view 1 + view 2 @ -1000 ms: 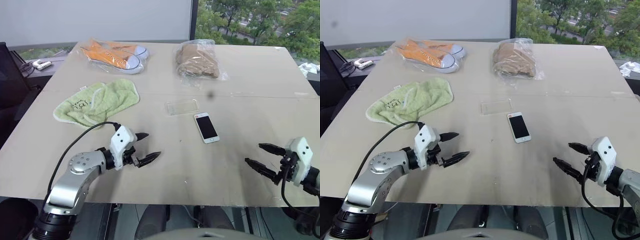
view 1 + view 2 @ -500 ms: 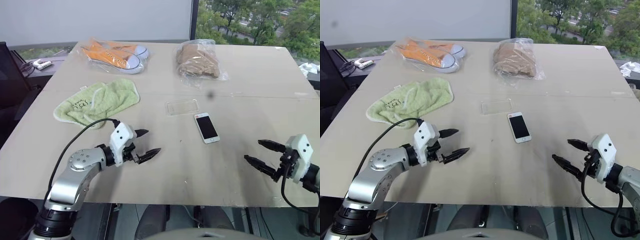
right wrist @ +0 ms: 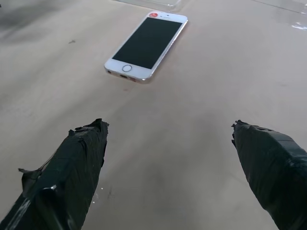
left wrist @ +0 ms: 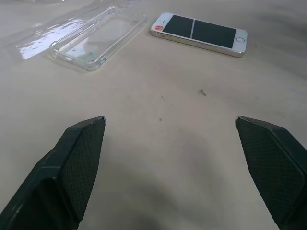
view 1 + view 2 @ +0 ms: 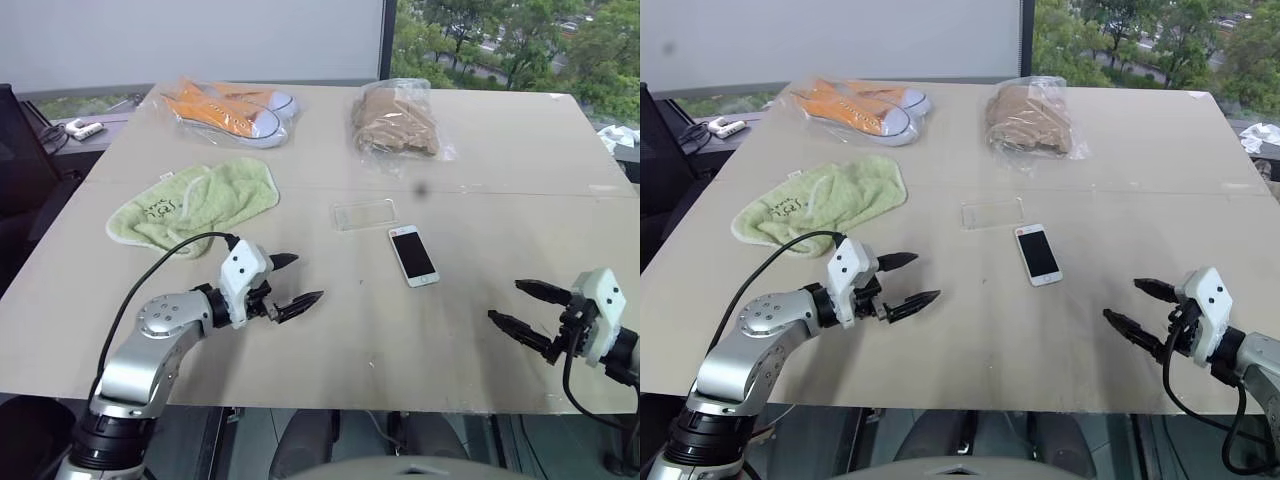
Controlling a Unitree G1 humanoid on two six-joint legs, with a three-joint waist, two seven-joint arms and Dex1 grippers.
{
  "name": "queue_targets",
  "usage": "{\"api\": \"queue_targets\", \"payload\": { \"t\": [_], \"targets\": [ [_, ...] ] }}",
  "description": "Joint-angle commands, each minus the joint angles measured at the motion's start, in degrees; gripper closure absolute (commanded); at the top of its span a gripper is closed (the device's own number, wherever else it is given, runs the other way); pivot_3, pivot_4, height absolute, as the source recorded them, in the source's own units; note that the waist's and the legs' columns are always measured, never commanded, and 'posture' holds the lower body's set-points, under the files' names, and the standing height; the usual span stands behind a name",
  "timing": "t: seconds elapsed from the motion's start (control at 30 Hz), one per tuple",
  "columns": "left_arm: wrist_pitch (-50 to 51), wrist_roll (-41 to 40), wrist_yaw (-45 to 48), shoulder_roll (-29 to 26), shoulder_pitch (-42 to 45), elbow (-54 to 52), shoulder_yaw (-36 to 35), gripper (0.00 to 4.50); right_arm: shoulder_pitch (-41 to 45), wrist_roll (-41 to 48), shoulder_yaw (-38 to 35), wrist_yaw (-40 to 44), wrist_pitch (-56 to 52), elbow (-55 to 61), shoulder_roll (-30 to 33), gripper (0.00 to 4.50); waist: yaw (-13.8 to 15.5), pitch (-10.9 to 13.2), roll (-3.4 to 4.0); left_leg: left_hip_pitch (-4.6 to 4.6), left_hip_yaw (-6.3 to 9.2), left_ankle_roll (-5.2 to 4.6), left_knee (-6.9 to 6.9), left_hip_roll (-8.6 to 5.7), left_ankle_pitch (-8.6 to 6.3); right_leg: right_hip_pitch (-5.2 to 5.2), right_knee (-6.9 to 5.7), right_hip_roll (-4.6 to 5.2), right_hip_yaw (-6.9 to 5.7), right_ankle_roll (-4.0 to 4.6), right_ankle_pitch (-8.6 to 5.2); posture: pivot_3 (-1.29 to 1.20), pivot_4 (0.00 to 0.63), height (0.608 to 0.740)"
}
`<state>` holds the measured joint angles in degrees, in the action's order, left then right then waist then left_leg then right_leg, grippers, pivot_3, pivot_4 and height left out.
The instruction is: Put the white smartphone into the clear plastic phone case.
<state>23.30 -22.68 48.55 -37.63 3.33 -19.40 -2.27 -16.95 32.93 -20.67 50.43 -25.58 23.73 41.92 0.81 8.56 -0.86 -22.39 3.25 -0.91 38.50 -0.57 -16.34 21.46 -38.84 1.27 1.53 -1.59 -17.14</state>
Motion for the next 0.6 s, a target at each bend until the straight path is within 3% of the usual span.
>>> {"api": "queue_targets", "payload": {
  "t": [0.03, 0.3, 0.6],
  "targets": [
    [-2.9, 1.2, -0.3, 0.4, 4.5, 1.7, -0.2, 0.02, 1.0, 2.4, -0.7, 0.3, -1.1, 3.6, 0.6, 0.00, 0.1, 0.0, 0.00, 0.00, 0.02, 0.00, 0.00, 0.00, 0.00, -0.01, 0.00, 0.00, -0.03, 0.00, 0.00, 0.00, 0.150, 0.740],
    [-10.7, 9.9, 0.4, 3.6, 18.8, 16.3, 7.0, 0.02, 5.1, 9.5, -0.7, -1.7, -9.3, 11.3, 3.1, 0.00, -0.2, 0.0, -0.01, -0.02, 0.02, 0.02, 0.03, -0.07, 0.02, 0.00, 0.00, -0.04, -0.01, -0.01, 0.00, 0.00, 0.150, 0.740],
    [-27.1, 20.5, 1.2, 10.7, 35.4, 47.5, 14.4, 0.02, 9.6, 14.5, -1.5, -9.1, -12.6, 18.8, 2.6, 0.00, 0.0, 0.0, -0.09, -0.32, 0.16, 0.00, 0.29, -0.14, 0.02, 0.12, -0.04, -0.10, -0.23, -0.02, 0.01, 0.00, 0.150, 0.740]
  ]
}}
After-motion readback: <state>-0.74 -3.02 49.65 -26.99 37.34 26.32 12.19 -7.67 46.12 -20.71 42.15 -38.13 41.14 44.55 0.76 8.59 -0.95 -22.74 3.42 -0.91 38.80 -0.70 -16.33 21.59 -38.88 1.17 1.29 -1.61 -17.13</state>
